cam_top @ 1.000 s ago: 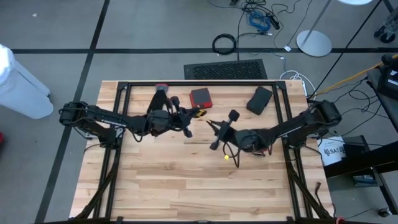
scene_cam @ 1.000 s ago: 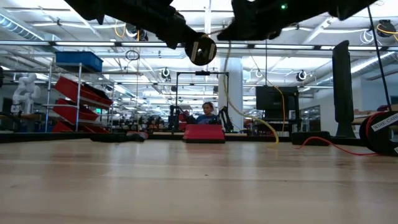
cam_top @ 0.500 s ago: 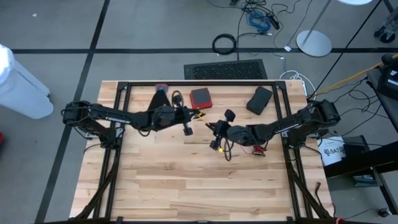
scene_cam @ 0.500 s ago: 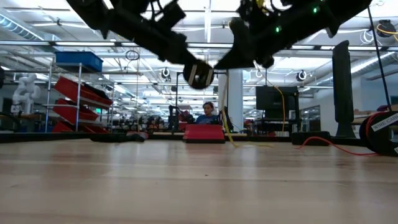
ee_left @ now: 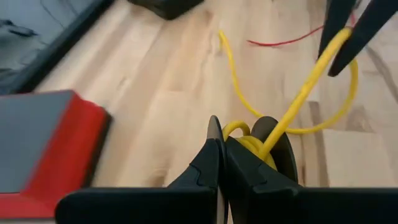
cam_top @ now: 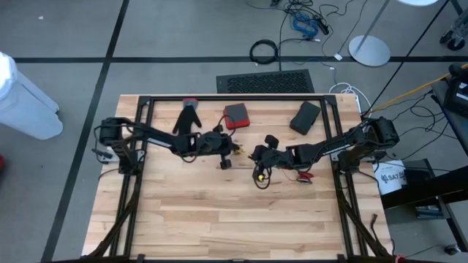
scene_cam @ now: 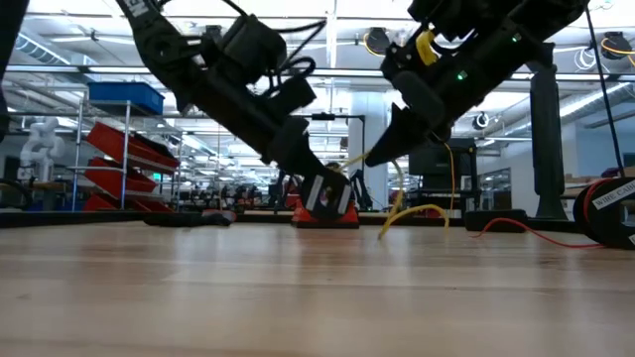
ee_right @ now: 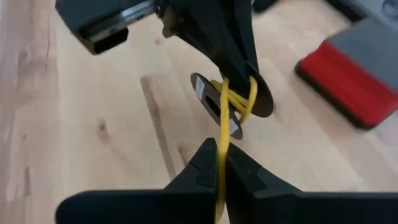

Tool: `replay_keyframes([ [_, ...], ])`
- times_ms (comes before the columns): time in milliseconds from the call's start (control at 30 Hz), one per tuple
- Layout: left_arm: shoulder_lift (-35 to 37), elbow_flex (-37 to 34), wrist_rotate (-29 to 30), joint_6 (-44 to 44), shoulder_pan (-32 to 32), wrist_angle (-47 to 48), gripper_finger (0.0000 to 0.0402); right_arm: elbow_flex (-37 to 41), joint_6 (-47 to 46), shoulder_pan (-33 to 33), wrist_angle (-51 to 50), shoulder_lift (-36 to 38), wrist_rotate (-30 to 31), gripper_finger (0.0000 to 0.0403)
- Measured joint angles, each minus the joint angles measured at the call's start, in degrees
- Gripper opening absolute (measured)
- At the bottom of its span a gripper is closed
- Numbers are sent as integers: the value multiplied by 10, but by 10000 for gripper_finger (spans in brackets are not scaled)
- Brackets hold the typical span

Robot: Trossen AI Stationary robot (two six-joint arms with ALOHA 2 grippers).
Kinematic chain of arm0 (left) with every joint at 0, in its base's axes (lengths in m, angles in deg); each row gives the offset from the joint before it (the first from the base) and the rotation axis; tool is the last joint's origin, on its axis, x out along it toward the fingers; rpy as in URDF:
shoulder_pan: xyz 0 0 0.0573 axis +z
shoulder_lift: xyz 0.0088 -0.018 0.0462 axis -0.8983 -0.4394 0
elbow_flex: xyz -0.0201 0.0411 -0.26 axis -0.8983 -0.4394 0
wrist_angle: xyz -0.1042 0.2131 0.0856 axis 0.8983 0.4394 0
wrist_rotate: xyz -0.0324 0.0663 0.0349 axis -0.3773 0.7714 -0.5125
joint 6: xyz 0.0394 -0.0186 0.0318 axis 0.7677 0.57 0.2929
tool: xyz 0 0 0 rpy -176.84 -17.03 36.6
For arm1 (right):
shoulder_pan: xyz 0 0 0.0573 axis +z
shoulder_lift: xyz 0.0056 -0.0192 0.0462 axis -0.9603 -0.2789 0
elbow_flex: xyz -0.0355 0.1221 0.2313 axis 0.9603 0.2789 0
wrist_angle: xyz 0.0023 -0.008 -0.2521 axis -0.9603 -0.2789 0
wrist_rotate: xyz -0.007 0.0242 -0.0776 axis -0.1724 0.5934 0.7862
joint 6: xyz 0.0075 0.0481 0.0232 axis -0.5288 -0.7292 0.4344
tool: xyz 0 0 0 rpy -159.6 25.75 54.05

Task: Coil cords
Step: Uncoil the yellow wire from the spool

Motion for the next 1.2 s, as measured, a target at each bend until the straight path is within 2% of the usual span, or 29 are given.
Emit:
replay_keyframes([
  [267,-25,-2,-6,-15,0,-42,19,0,-17,0,-13,-4,-12,0],
  [633,-26,-4,-10,-14,2,-36,96,0,-38,3,11,-82,-33,0],
  [867,-26,-4,-11,-13,3,-67,135,0,-34,3,17,-81,-34,0],
  [1200,-26,-4,-37,-13,2,-73,167,0,-30,3,18,-81,-34,0],
])
